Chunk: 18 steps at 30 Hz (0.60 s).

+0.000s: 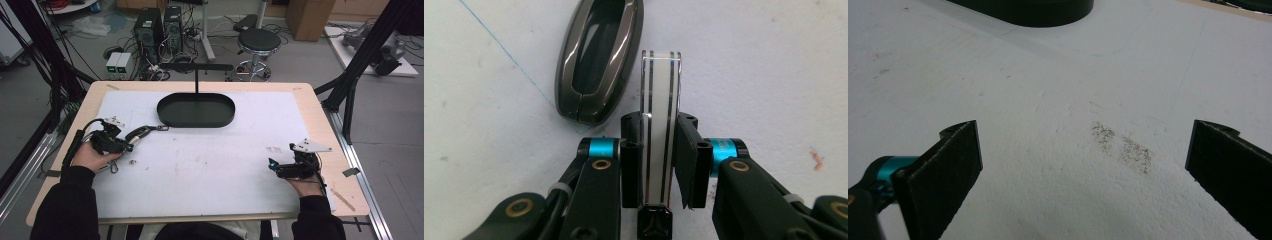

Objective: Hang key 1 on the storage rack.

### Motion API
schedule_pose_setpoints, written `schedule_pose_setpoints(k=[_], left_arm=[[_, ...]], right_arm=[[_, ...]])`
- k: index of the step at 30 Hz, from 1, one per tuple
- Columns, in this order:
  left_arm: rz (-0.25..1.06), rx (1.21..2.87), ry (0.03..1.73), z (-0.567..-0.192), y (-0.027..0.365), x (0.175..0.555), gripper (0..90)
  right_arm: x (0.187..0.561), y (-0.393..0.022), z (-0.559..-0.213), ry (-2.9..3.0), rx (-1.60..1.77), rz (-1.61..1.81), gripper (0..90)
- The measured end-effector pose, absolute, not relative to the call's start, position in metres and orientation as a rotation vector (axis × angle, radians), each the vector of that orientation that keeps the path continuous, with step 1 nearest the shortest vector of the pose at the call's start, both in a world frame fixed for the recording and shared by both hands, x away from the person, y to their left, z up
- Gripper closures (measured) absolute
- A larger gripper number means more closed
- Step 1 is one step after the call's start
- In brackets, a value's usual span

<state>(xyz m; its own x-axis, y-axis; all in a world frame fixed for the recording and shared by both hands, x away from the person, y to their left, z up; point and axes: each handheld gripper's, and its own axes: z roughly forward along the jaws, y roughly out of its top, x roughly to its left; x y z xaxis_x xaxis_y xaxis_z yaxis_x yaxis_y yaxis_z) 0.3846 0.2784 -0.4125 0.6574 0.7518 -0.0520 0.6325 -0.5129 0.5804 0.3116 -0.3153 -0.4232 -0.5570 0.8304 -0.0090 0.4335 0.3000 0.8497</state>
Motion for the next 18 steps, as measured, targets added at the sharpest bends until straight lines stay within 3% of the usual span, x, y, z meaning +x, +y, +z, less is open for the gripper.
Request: schedule_pose_setpoints(k=[18], left_arm=[[0.418, 2.293, 0.858, -0.366, 0.273, 0.368, 74.7]], right_arm=[[0.312, -0.314, -0.425, 2.132, 1.119, 1.152, 0.8]])
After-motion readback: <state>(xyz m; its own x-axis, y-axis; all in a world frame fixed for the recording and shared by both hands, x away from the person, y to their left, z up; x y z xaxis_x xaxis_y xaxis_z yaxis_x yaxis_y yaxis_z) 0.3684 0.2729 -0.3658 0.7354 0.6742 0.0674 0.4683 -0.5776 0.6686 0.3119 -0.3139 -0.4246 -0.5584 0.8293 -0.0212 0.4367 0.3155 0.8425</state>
